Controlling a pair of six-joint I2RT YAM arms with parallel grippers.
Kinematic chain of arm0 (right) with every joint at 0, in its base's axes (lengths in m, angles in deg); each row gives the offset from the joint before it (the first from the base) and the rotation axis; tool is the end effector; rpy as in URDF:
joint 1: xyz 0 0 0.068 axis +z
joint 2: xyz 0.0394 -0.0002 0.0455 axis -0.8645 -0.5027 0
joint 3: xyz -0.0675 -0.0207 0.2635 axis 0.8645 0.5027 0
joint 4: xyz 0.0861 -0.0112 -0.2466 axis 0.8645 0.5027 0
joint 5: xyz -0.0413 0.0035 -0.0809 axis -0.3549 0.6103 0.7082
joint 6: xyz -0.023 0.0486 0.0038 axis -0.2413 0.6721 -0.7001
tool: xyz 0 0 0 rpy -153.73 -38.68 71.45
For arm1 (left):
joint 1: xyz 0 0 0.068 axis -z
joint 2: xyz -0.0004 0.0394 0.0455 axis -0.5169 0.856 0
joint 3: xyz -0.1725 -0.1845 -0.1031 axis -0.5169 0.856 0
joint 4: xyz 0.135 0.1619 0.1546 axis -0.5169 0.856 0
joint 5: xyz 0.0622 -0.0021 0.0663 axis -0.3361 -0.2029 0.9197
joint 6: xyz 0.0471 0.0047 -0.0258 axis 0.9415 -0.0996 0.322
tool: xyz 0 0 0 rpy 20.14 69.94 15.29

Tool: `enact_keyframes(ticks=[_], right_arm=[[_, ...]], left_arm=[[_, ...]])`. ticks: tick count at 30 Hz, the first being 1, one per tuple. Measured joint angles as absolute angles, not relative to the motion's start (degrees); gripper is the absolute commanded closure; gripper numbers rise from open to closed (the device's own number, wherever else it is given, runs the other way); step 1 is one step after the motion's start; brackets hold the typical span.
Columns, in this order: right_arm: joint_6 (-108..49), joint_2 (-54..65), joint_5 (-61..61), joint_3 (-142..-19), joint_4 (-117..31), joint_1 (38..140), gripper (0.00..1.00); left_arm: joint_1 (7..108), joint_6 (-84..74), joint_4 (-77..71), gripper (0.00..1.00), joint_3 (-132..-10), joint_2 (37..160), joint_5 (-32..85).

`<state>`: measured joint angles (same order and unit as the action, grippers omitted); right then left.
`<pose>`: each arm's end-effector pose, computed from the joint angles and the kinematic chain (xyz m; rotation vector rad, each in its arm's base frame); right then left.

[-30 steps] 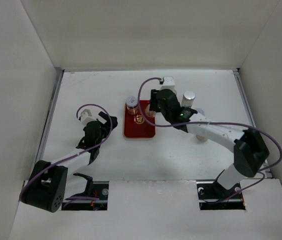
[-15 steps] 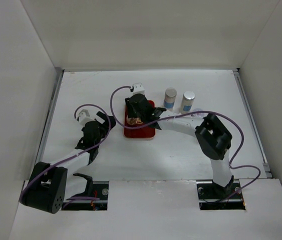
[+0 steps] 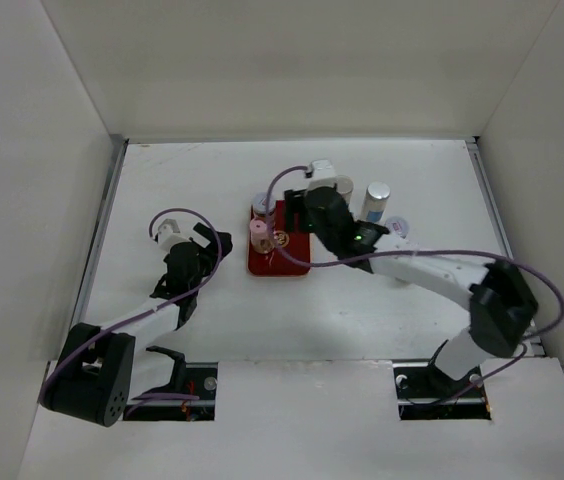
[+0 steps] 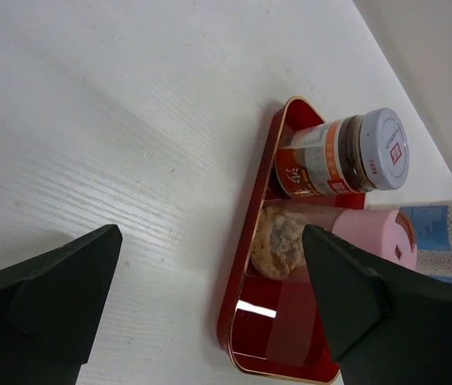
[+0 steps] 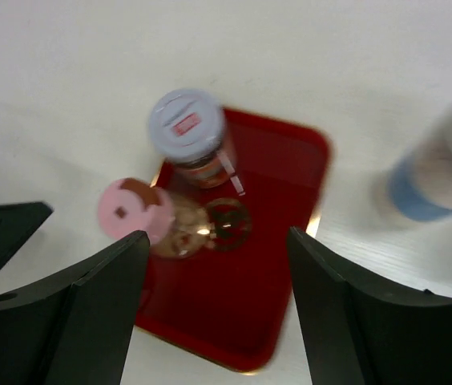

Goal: Organize the condiment bottles

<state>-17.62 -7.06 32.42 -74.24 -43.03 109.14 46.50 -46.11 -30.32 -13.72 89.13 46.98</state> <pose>0.2595 0.2788 0.2855 -0.2504 1.9617 0.3390 0.2082 -0.0495 0.1603 -0.7691 1.8354 -0.5750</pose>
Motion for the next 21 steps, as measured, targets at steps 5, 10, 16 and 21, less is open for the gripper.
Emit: enact_keyframes(ticks=[5,10,16,21], right_arm=[[-16.58,12.35,36.99,-60.58,-44.29,96.7,0.18],[-15.44,17.74,38.78,-54.57,-39.83,83.92,0.13],[-15.55,11.3,35.89,-54.33,-36.21,81.14,0.08],[-16.14,6.07,35.06,-54.7,-35.18,80.73,0.08]], left_arm=[[46.52,-46.22,-30.34,0.0,-13.72,89.17,46.85],[46.7,-46.42,-30.98,0.0,-13.72,90.2,46.79],[46.92,-46.46,-31.13,0.0,-13.72,91.47,46.46],[46.81,-46.46,-31.15,0.0,-13.72,91.32,46.22]])
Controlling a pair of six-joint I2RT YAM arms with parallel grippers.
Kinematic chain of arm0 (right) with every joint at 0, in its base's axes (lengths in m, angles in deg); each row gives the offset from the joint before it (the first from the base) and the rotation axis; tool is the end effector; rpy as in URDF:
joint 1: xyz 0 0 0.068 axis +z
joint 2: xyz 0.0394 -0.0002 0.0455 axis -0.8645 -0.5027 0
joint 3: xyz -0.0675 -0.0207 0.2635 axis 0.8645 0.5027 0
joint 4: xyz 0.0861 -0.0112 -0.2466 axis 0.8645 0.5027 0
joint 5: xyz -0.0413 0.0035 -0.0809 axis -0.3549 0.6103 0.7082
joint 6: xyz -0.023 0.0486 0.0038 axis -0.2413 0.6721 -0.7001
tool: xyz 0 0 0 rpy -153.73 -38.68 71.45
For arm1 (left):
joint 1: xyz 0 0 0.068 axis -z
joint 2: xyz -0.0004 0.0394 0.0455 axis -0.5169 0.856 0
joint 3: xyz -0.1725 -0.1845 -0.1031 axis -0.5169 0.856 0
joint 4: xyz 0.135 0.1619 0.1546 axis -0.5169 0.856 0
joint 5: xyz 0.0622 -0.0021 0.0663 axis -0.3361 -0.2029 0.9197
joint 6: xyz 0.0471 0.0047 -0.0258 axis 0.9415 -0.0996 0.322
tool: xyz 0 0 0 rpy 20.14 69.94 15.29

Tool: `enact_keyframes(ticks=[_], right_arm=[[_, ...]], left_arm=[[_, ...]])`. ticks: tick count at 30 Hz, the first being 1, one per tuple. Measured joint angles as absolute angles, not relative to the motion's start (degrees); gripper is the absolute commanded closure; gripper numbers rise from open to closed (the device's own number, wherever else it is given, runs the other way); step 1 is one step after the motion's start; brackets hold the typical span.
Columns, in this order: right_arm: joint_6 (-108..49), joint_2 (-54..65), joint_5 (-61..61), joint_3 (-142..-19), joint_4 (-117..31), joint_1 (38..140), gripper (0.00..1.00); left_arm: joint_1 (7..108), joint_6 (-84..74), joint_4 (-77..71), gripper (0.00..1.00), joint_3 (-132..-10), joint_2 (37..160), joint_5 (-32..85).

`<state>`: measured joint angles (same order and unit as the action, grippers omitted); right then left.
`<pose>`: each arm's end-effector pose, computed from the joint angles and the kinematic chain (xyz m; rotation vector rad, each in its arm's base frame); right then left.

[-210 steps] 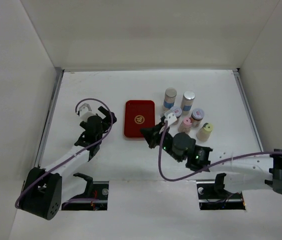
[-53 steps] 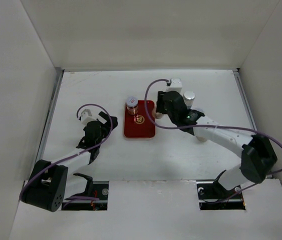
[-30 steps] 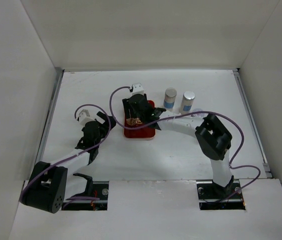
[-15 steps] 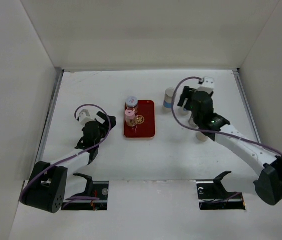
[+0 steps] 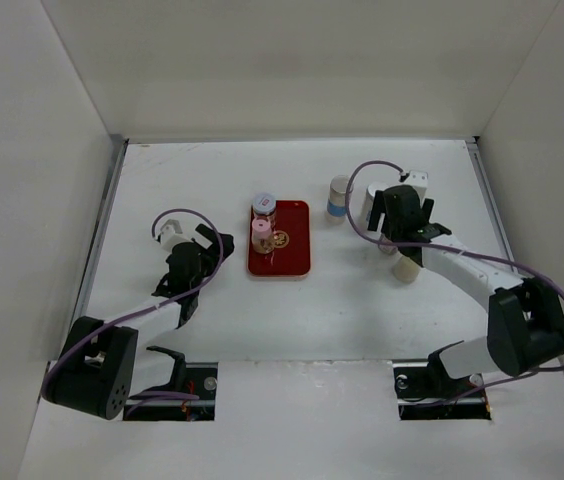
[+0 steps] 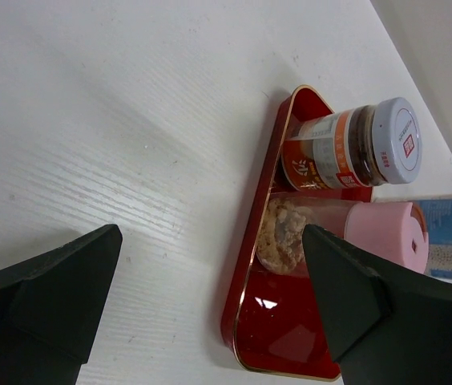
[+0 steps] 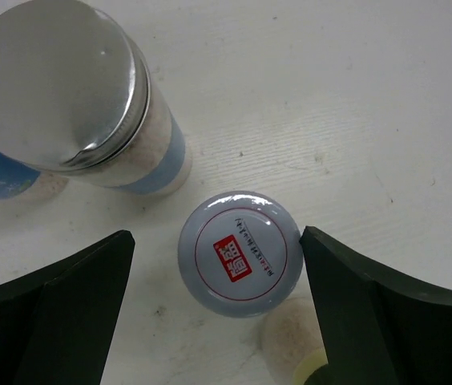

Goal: Organize the condiment bottles

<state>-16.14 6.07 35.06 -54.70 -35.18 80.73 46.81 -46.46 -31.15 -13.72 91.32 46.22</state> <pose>0.2852 0.0913 0.2331 0.2373 2.1545 -0.1370 0.2101 -0.0517 0.1543 -0.7685 1.8646 -0.5818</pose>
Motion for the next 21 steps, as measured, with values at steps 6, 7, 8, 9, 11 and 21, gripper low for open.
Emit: enact_keyframes(ticks=[6,7,8,9,11,21], right_arm=[[-15.92,5.9,36.48,-54.9,-34.39,79.31,0.07],[-15.92,5.9,36.55,-54.9,-34.37,79.13,0.07],[-15.9,5.81,36.53,-54.9,-34.39,78.98,0.08],[-15.9,5.5,36.51,-54.92,-34.44,78.87,0.08],[-15.74,4.17,36.44,-55.03,-34.46,78.85,0.11],[-15.15,0.61,36.79,-55.51,-34.37,80.09,0.45]], left_arm=[[46.65,-46.46,-31.17,0.0,-13.72,91.25,46.13],[46.65,-46.46,-31.19,0.0,-13.72,91.27,46.13],[46.65,-46.46,-31.22,0.0,-13.72,91.38,46.13],[46.65,-46.46,-31.24,0.0,-13.72,91.53,46.09],[46.65,-46.46,-31.15,0.0,-13.72,91.95,45.78],[46.57,-46.46,-31.19,0.0,-13.72,92.04,45.58]])
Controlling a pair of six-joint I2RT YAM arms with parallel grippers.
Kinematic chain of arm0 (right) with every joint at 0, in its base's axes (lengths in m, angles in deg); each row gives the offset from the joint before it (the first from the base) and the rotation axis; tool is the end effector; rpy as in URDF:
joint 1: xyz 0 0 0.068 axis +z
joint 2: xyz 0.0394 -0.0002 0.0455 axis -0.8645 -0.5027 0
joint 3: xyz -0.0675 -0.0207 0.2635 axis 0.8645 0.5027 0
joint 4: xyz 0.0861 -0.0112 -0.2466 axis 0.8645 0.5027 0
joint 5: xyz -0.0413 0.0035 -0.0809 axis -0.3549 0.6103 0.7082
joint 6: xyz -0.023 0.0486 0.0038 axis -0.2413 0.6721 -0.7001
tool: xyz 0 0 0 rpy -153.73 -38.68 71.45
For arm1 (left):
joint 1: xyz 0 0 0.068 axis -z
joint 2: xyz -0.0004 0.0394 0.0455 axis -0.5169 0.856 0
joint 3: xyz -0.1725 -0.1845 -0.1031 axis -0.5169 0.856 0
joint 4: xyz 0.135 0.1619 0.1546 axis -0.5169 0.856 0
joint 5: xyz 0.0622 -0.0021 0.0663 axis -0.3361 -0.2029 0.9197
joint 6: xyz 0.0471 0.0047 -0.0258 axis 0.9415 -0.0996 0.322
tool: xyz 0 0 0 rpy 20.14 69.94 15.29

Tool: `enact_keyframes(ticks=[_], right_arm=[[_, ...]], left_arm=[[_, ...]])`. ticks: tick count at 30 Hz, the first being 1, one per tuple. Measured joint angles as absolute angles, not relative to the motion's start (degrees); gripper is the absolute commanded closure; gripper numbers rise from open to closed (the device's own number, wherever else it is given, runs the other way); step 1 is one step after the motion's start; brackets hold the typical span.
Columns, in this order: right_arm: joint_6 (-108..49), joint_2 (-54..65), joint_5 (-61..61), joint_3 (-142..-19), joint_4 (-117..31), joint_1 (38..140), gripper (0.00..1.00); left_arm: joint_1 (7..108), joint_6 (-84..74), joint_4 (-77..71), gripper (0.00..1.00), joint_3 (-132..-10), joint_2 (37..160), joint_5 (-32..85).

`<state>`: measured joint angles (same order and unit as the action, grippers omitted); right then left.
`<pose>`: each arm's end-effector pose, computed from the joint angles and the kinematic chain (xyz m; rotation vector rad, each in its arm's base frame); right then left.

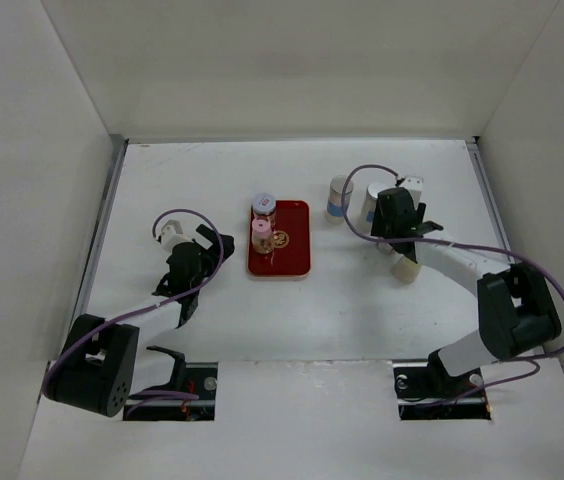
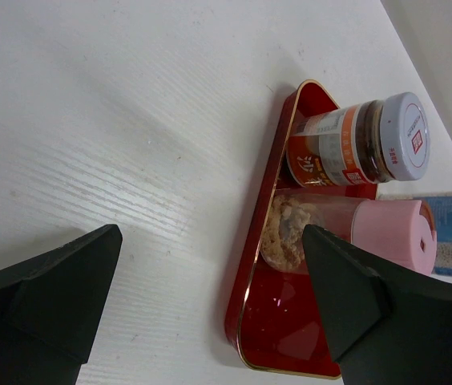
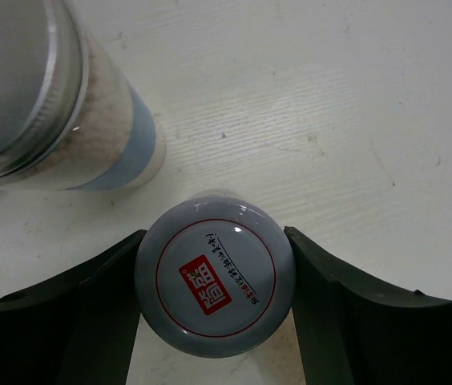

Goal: Organize the condiment bottles

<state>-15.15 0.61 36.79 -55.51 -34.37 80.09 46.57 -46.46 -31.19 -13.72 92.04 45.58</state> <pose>0.2969 0.0911 0.2096 0.2606 2.2229 -0.2164 0.2108 -0.0514 0.1519 -0.7692 1.8789 -0.5831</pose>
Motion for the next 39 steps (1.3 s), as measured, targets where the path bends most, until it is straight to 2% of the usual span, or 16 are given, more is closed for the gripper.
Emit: enact_keyframes(ticks=[9,19,30,32,36,39], right_arm=[[-16.03,8.83,36.68,-56.56,-35.27,95.11,0.47],[-14.41,-8.7,30.5,-70.57,-39.31,112.44,0.46],[-13.95,-20.22,29.56,-77.52,-41.34,115.85,0.43],[-13.87,-22.01,30.36,-77.98,-42.59,116.38,0.4],[-13.76,-23.3,31.46,-79.23,-43.92,117.38,0.23],[-13.52,-23.13,31.48,-79.23,-44.34,118.06,0.17]], left_arm=[[46.54,-46.46,-31.19,0.0,-13.72,92.08,45.5],[46.54,-46.48,-31.24,0.0,-13.72,92.12,45.41],[46.15,-46.55,-31.24,0.0,-13.72,91.38,45.34],[46.15,-46.57,-31.26,0.0,-13.72,91.38,45.34],[46.15,-46.64,-31.24,0.0,-13.72,91.38,45.26],[46.11,-46.66,-31.24,0.0,-13.72,91.38,45.23]])
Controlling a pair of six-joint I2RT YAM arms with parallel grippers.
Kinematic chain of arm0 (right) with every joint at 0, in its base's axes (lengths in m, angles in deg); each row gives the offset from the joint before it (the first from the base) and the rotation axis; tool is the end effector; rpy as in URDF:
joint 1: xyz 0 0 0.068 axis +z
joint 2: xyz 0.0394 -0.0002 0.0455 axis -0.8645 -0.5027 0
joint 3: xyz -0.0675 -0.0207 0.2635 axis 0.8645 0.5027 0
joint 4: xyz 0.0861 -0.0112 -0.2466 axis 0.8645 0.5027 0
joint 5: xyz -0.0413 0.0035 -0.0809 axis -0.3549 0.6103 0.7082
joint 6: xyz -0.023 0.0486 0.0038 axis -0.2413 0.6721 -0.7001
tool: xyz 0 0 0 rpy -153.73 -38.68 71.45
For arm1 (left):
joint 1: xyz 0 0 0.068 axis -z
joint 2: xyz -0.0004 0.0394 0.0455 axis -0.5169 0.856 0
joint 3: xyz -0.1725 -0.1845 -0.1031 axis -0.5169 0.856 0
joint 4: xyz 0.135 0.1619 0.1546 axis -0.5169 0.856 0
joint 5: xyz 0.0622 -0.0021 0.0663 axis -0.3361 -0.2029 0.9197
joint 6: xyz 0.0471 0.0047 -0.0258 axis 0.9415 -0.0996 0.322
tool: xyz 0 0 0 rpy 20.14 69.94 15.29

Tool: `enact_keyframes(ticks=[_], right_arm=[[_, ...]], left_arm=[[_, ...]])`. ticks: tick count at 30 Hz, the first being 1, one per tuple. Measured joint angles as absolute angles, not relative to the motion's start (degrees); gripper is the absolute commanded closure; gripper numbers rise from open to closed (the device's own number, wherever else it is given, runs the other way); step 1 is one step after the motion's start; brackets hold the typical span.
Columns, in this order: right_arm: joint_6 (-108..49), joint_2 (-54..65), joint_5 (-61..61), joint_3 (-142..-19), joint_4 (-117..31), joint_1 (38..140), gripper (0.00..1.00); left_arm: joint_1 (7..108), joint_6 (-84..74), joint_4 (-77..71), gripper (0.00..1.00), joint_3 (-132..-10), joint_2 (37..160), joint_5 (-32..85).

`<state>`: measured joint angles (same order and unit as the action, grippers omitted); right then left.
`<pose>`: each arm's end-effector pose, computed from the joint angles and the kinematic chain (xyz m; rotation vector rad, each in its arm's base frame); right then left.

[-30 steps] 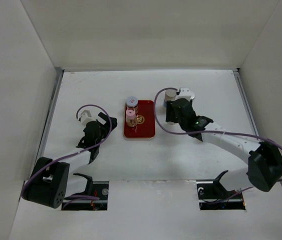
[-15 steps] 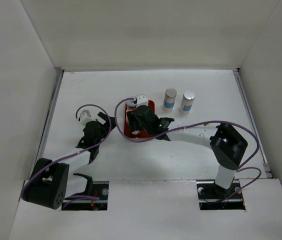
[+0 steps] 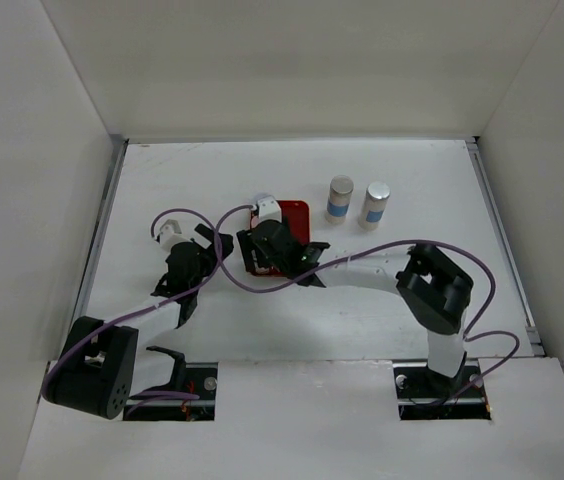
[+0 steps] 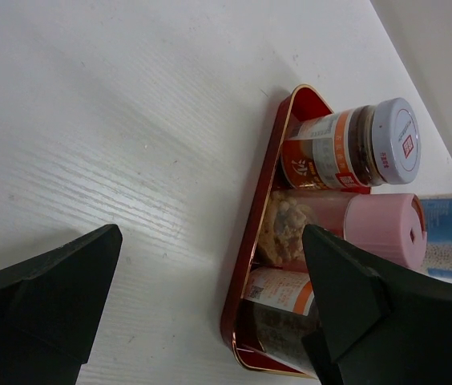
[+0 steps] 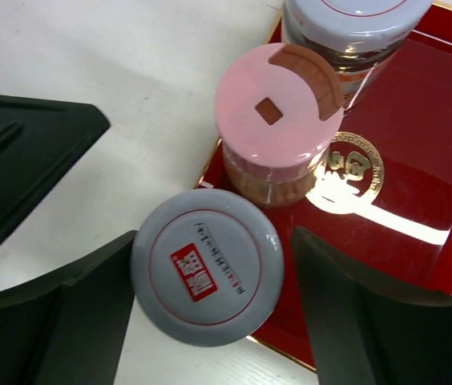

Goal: Organize the condiment bottles

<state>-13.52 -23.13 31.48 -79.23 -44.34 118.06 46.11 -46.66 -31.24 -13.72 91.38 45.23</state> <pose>0.2389 0.3584 0.2080 -0.4217 2.0984 0.3798 0.2108 -0.0498 0.1542 -0.7736 1.8655 -0.5925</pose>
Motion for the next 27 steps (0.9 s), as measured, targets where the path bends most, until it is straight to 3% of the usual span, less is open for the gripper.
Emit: enact_keyframes(ticks=[5,10,15,21,27], right_arm=[[-13.56,-18.98,30.65,-78.22,-43.37,118.34,0.14],[-14.15,-6.25,29.88,-73.22,-42.46,116.97,0.13],[-16.2,2.42,31.59,-72.04,-42.87,106.78,0.09],[-19.46,-2.3,34.41,-75.14,-41.87,93.23,0.08],[-20.68,-10.65,33.91,-79.73,-39.27,89.6,0.08]], left_arm=[[45.78,-46.68,-31.24,0.0,-13.72,91.36,45.19],[45.78,-46.79,-31.26,0.0,-13.72,91.36,45.19],[45.8,-46.85,-31.26,0.0,-13.72,91.36,45.15],[45.82,-46.88,-31.26,0.0,-13.72,91.36,45.13],[45.78,-46.88,-31.33,0.0,-13.72,91.36,45.13]])
